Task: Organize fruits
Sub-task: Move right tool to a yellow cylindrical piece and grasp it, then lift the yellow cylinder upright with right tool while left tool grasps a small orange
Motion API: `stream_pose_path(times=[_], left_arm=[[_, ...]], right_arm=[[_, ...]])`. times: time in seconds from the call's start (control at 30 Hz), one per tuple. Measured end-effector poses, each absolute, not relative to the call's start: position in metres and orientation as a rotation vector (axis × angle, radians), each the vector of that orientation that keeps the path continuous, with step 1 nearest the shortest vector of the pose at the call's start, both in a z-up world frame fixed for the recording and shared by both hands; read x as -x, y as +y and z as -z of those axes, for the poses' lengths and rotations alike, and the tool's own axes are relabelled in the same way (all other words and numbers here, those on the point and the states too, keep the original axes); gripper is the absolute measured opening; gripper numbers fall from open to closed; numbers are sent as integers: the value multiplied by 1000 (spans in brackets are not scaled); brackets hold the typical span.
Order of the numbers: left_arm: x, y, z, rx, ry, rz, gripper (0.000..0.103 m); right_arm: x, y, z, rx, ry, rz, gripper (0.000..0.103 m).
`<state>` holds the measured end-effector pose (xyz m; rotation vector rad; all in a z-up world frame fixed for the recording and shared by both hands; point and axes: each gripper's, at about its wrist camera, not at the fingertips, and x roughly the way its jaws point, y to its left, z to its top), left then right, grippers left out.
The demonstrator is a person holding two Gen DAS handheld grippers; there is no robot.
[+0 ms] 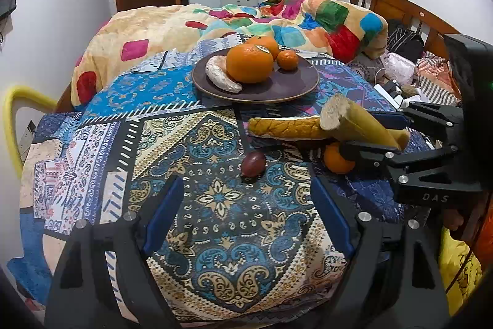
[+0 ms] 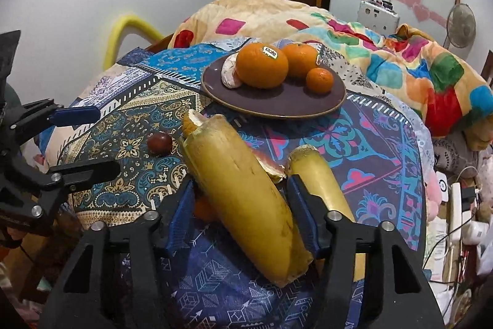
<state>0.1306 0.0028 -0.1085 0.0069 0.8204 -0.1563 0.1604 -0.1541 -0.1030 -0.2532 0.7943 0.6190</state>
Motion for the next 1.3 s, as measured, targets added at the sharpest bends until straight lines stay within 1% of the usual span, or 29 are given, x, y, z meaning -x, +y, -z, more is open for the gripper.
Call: stream_pose_path(times=[0.07,0.17,0.37,0.4,0.47,0.57,0.63,0.83,0.9,1.07,1.13,1.2,1.23,1.27,1.3], left_arm=[[-131,1,108,-2,819,161,85],[-130,-4,105,5,813,172,85],[-131,-17,102,5,807,205,85],[-131,-20,102,5,808,211,83],[-133,-26,103,5,815,223,77],[-138,-36,107,9,830,247,71],[-142,-42,110,13,841,258,69],[-151,-58,118,9,855,277,68],[-155,-63,121,-4,860,274,66],[-166,-72,132,-11,892,268,54],[-170,-73,136,1,902,273,51],[-172,-73,137,16,900,288,44],[-173,-74,137,16,898,290,37],[-173,-74,137,14,896,289,34],[-173,-74,136,11,894,286,34]], right_arm=[[-157,-157,100,249,790,-617,43],[-155,-162,98,229,791,-615,39],[-148,-181,91,191,772,-589,38],[-146,-184,89,181,767,-587,38],[-144,-191,83,163,756,-580,37],[-140,-201,75,143,735,-566,37],[-137,-209,69,131,722,-557,36],[-133,-222,60,121,699,-539,36],[-131,-226,58,117,695,-535,36],[-130,-238,55,110,691,-515,36],[-131,-242,55,110,692,-501,36],[-131,-246,56,106,695,-493,36],[-132,-248,57,105,698,-488,36],[-133,-249,57,105,698,-483,36],[-134,-250,58,108,699,-478,36]])
